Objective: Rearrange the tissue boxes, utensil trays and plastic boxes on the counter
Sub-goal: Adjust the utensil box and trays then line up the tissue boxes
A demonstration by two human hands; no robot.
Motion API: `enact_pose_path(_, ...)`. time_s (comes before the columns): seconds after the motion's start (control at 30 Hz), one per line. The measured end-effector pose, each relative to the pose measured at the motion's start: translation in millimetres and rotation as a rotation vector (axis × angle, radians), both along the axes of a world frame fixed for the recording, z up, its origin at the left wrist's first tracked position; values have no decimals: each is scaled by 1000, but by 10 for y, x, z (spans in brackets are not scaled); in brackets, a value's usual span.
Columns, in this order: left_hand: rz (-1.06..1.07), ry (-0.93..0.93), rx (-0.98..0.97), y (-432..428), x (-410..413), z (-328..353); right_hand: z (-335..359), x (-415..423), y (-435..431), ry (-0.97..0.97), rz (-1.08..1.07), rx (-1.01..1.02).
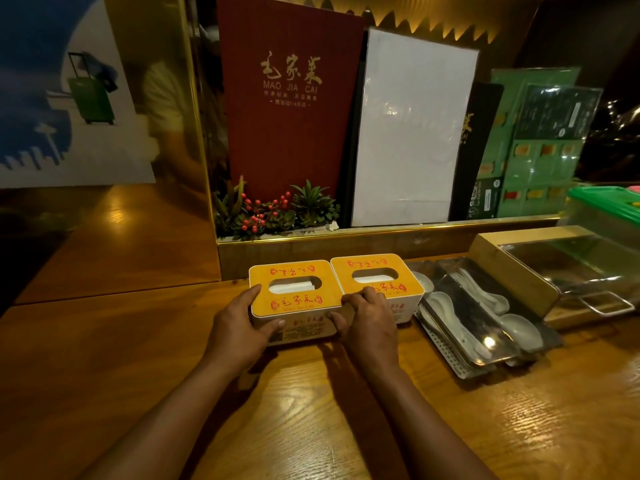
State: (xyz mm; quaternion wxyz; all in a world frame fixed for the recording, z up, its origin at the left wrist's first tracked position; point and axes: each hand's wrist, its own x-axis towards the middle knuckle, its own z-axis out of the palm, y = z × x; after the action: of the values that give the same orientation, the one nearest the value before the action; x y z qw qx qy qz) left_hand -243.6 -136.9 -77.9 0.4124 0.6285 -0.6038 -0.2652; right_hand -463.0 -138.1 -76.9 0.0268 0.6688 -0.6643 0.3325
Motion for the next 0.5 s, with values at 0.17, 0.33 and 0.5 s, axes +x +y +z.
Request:
enact_pose_path(0.17,13,2,8,-9,0,-3,16,2,13,-8,-8,6)
enact_pose_path(0.33,7,-1,11,-7,-7,-6,26,24,29,-11,-6,5)
enact_pose_path(0.5,-16,-33,26,-37,31,-43,33,-34,65,-31,60,44)
